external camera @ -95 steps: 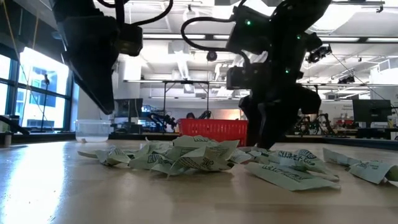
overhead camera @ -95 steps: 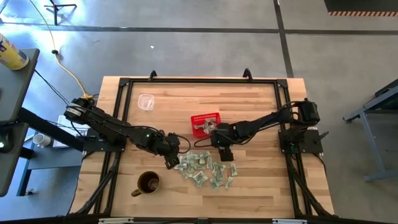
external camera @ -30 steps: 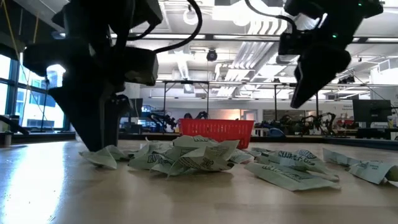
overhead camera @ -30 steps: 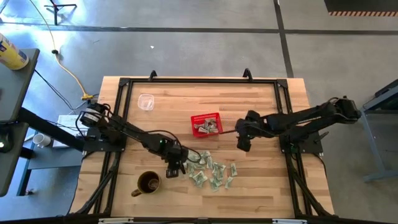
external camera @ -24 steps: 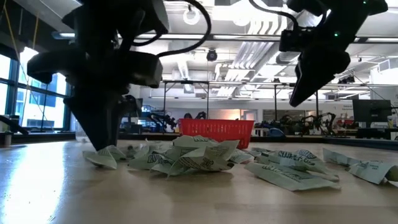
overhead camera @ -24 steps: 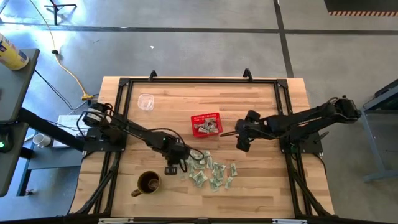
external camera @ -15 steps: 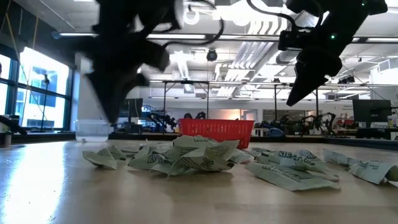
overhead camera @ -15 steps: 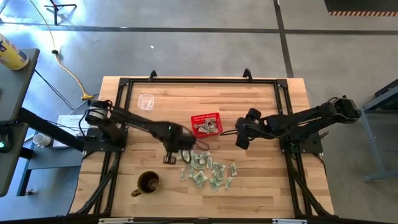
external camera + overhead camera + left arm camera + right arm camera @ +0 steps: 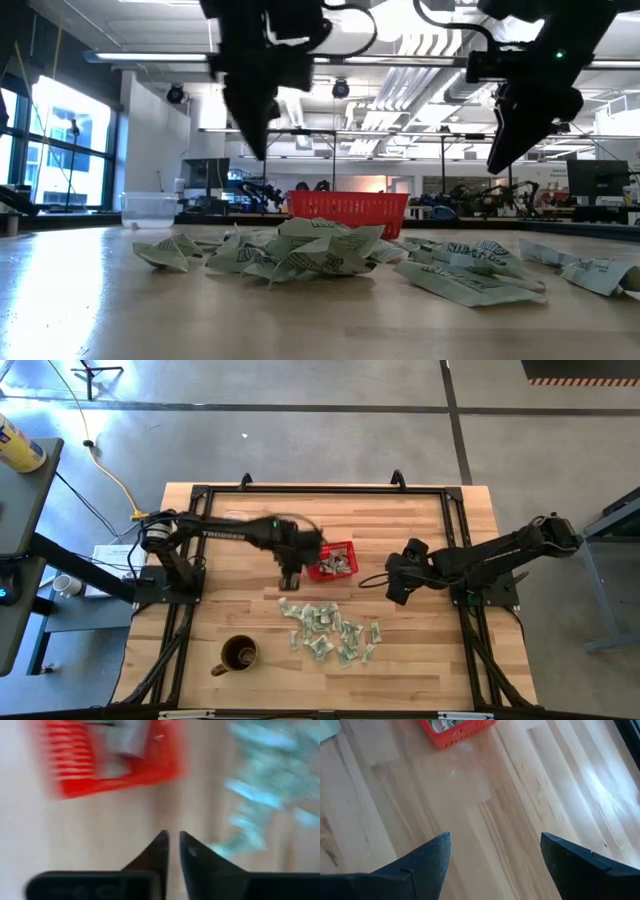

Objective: Pick and place items into bin
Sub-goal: Put the green stevia packet into the red bin

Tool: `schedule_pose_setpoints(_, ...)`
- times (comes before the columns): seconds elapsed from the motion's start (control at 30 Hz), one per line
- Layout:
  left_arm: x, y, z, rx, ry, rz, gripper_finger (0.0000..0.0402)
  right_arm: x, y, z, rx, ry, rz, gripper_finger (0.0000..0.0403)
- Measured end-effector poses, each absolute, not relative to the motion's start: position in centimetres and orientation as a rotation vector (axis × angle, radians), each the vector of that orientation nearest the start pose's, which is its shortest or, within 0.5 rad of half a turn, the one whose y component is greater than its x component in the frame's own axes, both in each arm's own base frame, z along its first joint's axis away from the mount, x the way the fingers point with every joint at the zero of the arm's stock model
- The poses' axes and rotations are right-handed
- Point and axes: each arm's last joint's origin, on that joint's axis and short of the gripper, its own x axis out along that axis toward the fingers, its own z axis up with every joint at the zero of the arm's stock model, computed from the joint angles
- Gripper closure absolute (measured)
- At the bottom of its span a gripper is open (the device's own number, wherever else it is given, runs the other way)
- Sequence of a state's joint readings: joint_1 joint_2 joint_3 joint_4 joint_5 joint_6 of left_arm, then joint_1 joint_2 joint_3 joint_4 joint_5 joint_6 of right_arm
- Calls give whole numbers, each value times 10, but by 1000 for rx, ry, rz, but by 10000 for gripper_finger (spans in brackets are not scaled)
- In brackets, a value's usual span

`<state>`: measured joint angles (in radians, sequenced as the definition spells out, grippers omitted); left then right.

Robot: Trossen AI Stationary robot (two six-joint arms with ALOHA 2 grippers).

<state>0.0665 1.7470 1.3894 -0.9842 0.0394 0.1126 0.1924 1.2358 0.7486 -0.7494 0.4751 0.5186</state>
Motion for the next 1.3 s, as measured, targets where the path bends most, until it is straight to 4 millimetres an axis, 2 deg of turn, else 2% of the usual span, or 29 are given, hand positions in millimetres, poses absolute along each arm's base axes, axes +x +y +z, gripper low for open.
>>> schedule_pose_setpoints(0.17,332,-38,229,254,1302,-361,238,208,26,203,18,1057,-532,104)
schedule_pose_setpoints(0.27,325,-61,211,386,1295,-460,194,208,23,203,6,1059,-533,104)
schedule_pose_setpoints(0.37,317,-70,194,445,1309,-462,165,209,21,203,11,1058,-543,104)
schedule_pose_setpoints(0.5,312,-67,176,464,1309,-434,156,209,19,204,19,1058,-545,104)
schedule_pose_setpoints(0.67,306,-55,154,436,1293,-426,176,209,20,203,40,1064,-532,104)
schedule_pose_setpoints(0.77,300,-46,145,416,1316,-410,204,209,20,203,64,1061,-540,104)
schedule_pose_setpoints(0.87,298,-38,142,416,1317,-411,256,209,20,203,81,1057,-548,104)
schedule_pose_setpoints(1.0,301,-26,143,386,1312,-384,361,209,20,203,88,1055,-553,104)
schedule_pose_setpoints(1.07,304,-19,146,361,1329,-325,377,209,20,203,88,1056,-553,104)
schedule_pose_setpoints(1.17,310,-5,161,358,1381,-192,361,208,20,203,85,1061,-556,104)
schedule_pose_setpoints(1.23,319,1,187,361,1361,-152,354,208,20,203,83,1062,-558,104)
schedule_pose_setpoints(1.3,329,6,213,352,1306,-134,366,208,20,203,80,1063,-561,104)
